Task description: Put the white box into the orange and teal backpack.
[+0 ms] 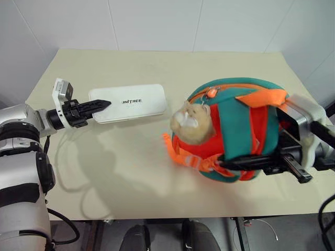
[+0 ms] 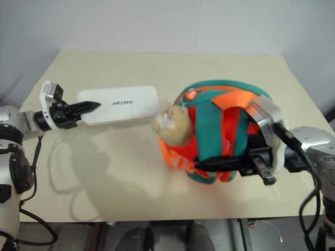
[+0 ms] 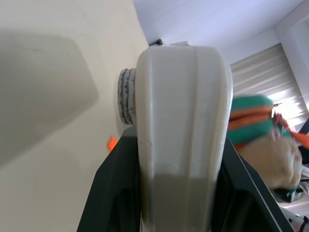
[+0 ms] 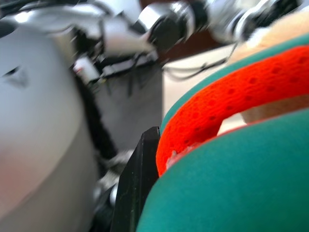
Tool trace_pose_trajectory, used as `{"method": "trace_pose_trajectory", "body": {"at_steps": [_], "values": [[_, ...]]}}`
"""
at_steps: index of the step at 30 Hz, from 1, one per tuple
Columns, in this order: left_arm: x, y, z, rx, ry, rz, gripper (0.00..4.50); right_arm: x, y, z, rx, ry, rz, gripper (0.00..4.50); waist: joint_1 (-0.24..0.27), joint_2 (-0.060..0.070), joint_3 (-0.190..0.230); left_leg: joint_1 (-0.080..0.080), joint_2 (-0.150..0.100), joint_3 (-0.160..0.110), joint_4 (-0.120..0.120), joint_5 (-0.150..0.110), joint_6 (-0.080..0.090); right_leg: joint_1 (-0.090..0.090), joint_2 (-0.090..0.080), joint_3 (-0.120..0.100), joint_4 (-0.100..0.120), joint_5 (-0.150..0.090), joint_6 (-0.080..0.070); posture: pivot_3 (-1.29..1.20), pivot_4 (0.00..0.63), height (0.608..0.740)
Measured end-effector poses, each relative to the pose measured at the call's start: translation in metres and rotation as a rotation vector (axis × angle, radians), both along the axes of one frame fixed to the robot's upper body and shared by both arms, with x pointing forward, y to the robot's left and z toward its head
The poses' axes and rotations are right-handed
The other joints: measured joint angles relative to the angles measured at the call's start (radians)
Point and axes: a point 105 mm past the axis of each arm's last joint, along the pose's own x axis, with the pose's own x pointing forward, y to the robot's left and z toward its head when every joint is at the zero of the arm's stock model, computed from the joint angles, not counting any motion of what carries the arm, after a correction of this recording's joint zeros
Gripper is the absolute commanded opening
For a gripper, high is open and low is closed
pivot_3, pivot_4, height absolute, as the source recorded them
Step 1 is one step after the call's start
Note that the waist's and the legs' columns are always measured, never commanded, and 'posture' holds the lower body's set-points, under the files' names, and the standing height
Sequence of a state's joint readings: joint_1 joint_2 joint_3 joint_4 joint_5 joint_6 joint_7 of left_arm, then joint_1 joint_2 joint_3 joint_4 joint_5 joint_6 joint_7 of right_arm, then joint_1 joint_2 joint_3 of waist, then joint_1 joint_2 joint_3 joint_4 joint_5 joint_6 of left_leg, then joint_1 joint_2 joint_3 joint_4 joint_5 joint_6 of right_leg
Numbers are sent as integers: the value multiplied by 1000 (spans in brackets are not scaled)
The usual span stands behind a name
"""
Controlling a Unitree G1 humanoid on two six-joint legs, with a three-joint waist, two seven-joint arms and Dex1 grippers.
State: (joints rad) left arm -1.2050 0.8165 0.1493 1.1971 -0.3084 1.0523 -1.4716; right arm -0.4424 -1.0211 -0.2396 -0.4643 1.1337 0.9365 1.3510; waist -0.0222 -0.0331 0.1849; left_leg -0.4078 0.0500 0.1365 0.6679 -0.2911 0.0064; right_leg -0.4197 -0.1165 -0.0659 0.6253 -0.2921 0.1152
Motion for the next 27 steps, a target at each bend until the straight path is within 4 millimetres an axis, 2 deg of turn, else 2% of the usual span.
{"method": "trace_pose_trajectory", "body": {"at_steps": [3,7,12,15,20,27], "values": [[-1,0,1,-6,-1,-3,1287,-1,-6,-4,-61,-34,50,542,-3,0,0,0,1,0,1,0,0,0,0,0,1,0,0,0,150,740],[-3,-1,4,-28,4,-20,1287,8,-8,-13,-97,-59,59,542,-4,0,0,1,1,1,2,0,0,0,0,0,2,0,0,0,150,740],[-5,-9,16,-28,7,-56,1287,15,-6,-14,-94,-93,61,542,-2,-1,0,0,1,1,2,0,-1,0,0,0,2,0,0,0,150,740],[-15,-11,27,26,-83,-106,1287,17,-3,-16,-71,-90,63,542,-6,-1,0,1,1,-1,2,0,-1,0,-1,2,2,0,0,0,150,740],[-31,-14,28,62,-234,-172,1287,22,0,-16,-40,-121,51,542,-4,-1,0,1,2,-3,4,0,-1,-1,0,3,3,0,0,0,150,740],[-51,-18,50,171,-573,-220,1287,25,2,-14,-23,-126,44,542,-2,-1,0,1,3,-5,11,-2,0,0,-1,3,4,1,0,0,150,740]]}}
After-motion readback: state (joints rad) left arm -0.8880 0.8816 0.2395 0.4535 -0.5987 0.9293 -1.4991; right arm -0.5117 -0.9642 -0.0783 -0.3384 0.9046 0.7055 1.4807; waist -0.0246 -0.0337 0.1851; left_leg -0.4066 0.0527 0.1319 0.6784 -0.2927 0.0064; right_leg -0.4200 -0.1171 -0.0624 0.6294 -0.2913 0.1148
